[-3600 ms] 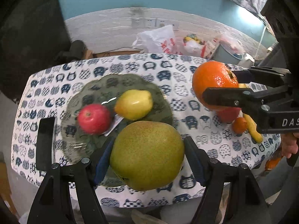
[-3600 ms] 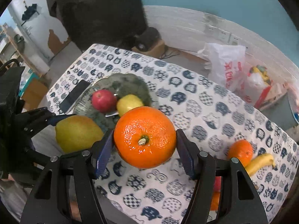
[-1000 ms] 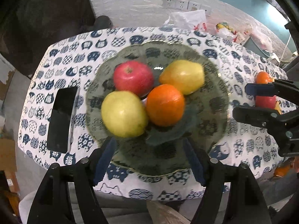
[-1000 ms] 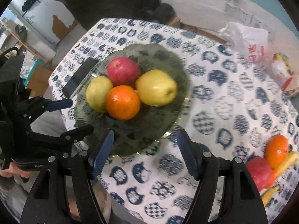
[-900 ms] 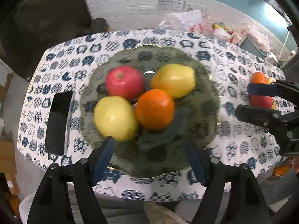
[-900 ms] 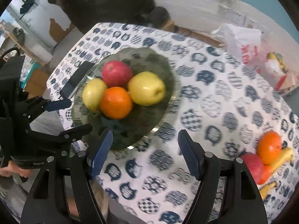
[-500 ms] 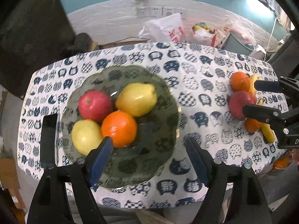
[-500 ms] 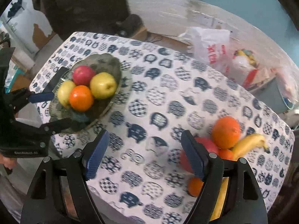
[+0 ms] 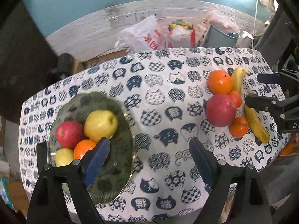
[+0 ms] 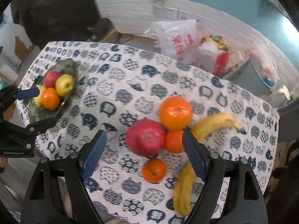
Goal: Organize fruits
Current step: 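Move both open tools away from the plate back to the fruit pile, then grasp the large red apple with the left tool while the right tool grasps a large orange, then carry the red apple with the left tool while the right tool carries the orange over the plate, then lower and release the red apple with the left tool while the right tool releases the orange onto the plate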
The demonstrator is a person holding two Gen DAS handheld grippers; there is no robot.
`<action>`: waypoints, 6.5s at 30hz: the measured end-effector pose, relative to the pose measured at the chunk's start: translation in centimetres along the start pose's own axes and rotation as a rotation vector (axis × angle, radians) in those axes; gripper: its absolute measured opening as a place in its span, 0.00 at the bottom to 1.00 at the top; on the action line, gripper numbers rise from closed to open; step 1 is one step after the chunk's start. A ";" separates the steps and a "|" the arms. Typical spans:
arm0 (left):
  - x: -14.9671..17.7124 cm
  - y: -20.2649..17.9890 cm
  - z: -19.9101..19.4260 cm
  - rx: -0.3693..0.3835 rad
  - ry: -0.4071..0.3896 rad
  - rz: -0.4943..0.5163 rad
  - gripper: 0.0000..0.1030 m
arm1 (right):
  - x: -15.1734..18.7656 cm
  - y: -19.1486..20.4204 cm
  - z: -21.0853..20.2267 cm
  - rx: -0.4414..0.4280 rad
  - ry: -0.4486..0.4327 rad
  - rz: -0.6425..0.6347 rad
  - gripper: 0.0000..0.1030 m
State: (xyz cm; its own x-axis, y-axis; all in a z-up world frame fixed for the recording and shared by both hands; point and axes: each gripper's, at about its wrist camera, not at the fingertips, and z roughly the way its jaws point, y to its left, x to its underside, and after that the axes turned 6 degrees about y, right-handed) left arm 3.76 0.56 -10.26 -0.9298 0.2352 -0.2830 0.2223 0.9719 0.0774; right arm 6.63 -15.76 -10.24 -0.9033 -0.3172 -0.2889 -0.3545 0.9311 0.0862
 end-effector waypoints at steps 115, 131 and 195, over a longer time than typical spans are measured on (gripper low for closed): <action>-3.2 -6.6 1.8 0.150 -0.006 0.117 0.73 | 1.3 -4.6 0.0 -0.062 -0.073 0.091 0.67; 1.0 1.7 -1.1 0.131 -0.047 -0.026 0.73 | -1.9 3.3 -0.5 -0.124 -0.087 -0.026 0.67; 10.0 15.4 3.8 0.120 0.105 -0.333 0.78 | -6.0 21.8 10.5 -0.237 0.109 -0.282 0.69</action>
State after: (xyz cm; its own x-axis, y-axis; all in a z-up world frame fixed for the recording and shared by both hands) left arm -1.01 17.89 -15.51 -0.9806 -0.0904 -0.1737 -0.0707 0.9906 -0.1168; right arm 6.82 8.37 -16.62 -0.7785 -0.5839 -0.2304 -0.6269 0.7412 0.2400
